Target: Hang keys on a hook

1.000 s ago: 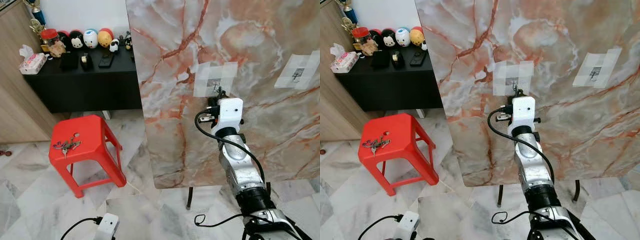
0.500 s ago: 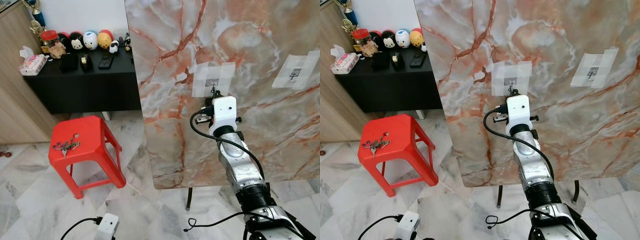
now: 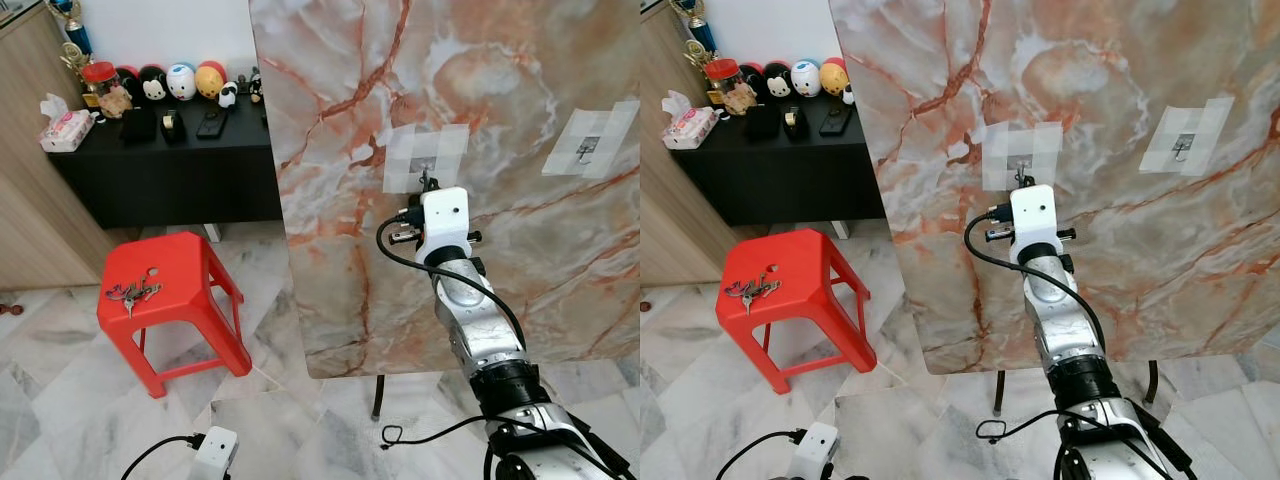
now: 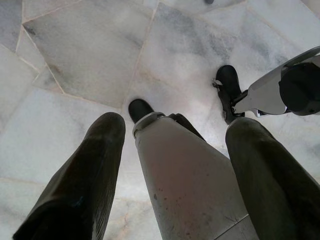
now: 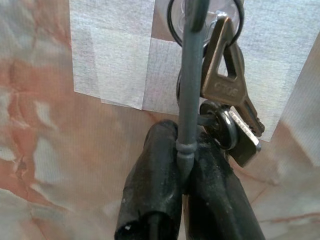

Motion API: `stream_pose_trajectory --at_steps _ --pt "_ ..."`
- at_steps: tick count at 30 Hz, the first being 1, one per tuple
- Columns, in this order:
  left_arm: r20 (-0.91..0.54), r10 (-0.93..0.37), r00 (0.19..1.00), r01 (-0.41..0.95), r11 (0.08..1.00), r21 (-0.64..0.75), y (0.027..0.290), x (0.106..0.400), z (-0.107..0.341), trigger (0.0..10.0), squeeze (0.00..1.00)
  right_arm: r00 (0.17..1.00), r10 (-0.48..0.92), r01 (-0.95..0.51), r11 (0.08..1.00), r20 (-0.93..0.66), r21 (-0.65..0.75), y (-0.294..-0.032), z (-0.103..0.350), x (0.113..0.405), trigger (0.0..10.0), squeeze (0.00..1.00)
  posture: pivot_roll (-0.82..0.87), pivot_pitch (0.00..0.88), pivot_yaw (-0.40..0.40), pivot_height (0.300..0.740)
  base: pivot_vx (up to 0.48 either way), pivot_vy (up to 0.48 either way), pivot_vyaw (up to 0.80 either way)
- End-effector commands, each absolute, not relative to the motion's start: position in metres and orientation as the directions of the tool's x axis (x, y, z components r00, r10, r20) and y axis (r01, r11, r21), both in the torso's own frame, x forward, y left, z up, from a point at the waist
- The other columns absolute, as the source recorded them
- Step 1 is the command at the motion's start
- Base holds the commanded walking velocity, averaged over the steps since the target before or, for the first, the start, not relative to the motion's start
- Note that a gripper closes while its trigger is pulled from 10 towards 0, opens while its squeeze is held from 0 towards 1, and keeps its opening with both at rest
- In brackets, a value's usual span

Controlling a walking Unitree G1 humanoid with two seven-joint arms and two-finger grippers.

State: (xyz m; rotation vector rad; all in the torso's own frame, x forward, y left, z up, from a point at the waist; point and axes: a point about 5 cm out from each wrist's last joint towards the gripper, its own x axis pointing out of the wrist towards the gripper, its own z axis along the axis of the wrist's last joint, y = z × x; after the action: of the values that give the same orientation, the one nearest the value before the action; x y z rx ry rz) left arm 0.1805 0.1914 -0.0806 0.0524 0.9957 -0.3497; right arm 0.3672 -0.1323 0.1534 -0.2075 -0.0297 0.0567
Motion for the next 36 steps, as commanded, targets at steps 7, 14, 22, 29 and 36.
stream_pose_trajectory --at_steps 7,14,22,29,36 --pt "-0.839 -0.267 0.473 0.324 0.939 -0.117 0.192 0.175 -0.083 10.0 0.00 0.999 0.044 -0.047 0.969 -0.019 -0.241 -0.132 0.157 0.373 10.0 0.00 -0.17 0.078 0.027 0.727 0.000 0.000 0.00" --pt "-0.838 -0.269 0.474 0.327 0.938 -0.116 0.192 0.176 -0.083 10.0 0.00 0.997 0.031 -0.046 0.971 -0.068 -0.234 -0.132 0.158 0.374 10.0 0.00 -0.17 0.081 0.025 0.727 0.000 0.000 0.00" --pt "-0.837 -0.271 0.476 0.330 0.937 -0.116 0.191 0.176 -0.083 10.0 0.00 0.990 0.029 -0.059 0.974 -0.138 -0.218 -0.131 0.156 0.371 10.0 0.00 -0.17 0.086 0.023 0.727 0.000 0.000 0.00" --pt "-0.836 -0.275 0.475 0.336 0.935 -0.117 0.191 0.176 -0.083 10.0 0.00 0.981 0.052 -0.093 0.972 -0.186 -0.217 -0.126 0.156 0.365 10.0 0.00 -0.18 0.089 0.024 0.727 0.000 0.000 0.00" --pt "-0.836 -0.279 0.474 0.340 0.933 -0.118 0.191 0.176 -0.082 10.0 0.00 0.972 0.093 -0.145 0.961 -0.217 -0.237 -0.123 0.159 0.361 10.0 0.00 -0.18 0.095 0.024 0.727 0.000 0.000 0.00"
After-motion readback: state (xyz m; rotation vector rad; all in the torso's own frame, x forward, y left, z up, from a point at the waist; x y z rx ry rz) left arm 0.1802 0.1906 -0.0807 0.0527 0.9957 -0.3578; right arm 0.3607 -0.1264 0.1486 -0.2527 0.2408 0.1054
